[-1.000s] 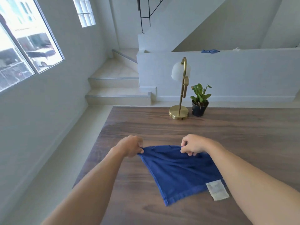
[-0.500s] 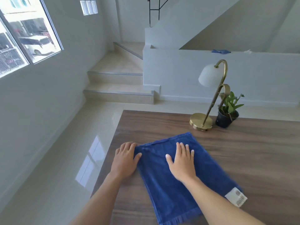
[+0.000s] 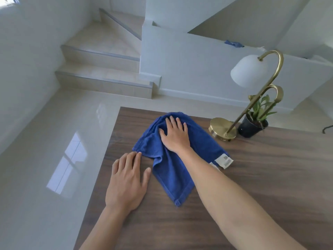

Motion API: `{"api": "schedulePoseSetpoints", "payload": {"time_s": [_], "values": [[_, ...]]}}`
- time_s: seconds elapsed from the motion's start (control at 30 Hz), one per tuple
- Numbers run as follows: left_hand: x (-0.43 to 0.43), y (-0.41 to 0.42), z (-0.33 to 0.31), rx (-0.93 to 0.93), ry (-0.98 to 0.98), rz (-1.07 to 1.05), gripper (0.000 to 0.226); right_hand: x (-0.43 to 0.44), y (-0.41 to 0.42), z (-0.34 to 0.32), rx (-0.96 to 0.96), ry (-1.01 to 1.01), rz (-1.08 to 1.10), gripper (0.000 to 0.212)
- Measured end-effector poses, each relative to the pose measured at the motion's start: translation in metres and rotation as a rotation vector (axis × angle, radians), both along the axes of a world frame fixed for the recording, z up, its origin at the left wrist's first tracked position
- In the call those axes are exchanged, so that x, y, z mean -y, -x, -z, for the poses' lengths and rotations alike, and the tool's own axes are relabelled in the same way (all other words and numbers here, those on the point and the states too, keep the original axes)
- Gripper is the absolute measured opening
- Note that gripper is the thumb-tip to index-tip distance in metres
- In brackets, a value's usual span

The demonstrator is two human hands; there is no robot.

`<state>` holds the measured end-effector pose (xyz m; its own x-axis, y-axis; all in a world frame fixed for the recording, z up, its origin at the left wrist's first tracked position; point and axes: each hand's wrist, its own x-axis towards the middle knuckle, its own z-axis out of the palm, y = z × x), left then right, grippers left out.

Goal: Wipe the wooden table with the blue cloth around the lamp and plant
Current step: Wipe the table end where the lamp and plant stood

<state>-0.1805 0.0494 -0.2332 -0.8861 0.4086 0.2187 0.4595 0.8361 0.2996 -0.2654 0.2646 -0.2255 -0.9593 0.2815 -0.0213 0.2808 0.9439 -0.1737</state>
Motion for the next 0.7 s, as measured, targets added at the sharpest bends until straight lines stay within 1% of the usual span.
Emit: {"api": "schedulePoseSetpoints", "payload": {"time_s": [0.07, 0.1, 0.13, 0.17, 0.23, 0.27, 0.3, 0.37, 0.43, 0.47, 0.5, 0.53, 0.6, 0.63, 0.7], "values": [[-0.002, -0.003, -0.003, 0.002, -0.011, -0.004, 0.054, -0.008, -0.021, 0.002, -0.137, -0.011, -0.141, 0.047], [-0.001, -0.003, -0.003, 0.007, -0.014, -0.003, 0.053, -0.015, -0.031, 0.005, -0.179, -0.026, -0.162, 0.04], [-0.001, -0.002, -0.002, 0.02, -0.014, 0.001, 0.052, -0.025, -0.035, 0.008, -0.183, -0.045, -0.131, 0.038], [0.001, -0.001, -0.001, 0.034, -0.009, 0.0, 0.051, -0.034, -0.029, 0.011, -0.16, -0.043, -0.049, 0.042], [0.002, 0.001, 0.0, 0.042, 0.006, -0.007, 0.052, -0.04, -0.002, 0.01, -0.084, 0.014, 0.129, 0.056], [0.002, 0.001, 0.0, 0.045, 0.016, -0.008, 0.053, -0.035, 0.015, 0.008, -0.026, 0.037, 0.159, 0.063], [0.002, 0.002, 0.0, 0.052, 0.024, -0.008, 0.053, -0.026, 0.031, 0.009, 0.01, 0.027, 0.13, 0.067], [0.003, 0.001, 0.001, 0.066, 0.027, -0.012, 0.054, -0.002, 0.04, 0.007, -0.011, 0.057, -0.03, 0.066], [0.005, 0.0, 0.001, 0.074, 0.019, -0.007, 0.053, 0.006, 0.015, 0.008, -0.099, 0.125, -0.175, 0.057], [0.006, 0.001, 0.001, 0.074, 0.015, -0.002, 0.053, 0.0, -0.004, 0.013, -0.169, 0.109, -0.185, 0.05], [0.006, 0.002, 0.001, 0.069, 0.011, -0.001, 0.053, -0.01, -0.017, 0.015, -0.231, 0.045, -0.141, 0.044], [0.005, 0.003, 0.002, 0.066, 0.005, -0.004, 0.053, -0.025, -0.02, 0.016, -0.254, -0.019, -0.065, 0.042], [0.002, 0.005, 0.001, 0.067, 0.01, -0.007, 0.052, -0.046, 0.0, 0.011, -0.175, -0.024, 0.133, 0.049], [0.002, 0.006, 0.001, 0.066, 0.013, -0.007, 0.052, -0.048, 0.017, 0.01, -0.133, 0.015, 0.175, 0.055], [0.002, 0.006, 0.001, 0.063, 0.016, -0.011, 0.052, -0.033, 0.039, 0.008, -0.103, 0.053, 0.122, 0.059]]}}
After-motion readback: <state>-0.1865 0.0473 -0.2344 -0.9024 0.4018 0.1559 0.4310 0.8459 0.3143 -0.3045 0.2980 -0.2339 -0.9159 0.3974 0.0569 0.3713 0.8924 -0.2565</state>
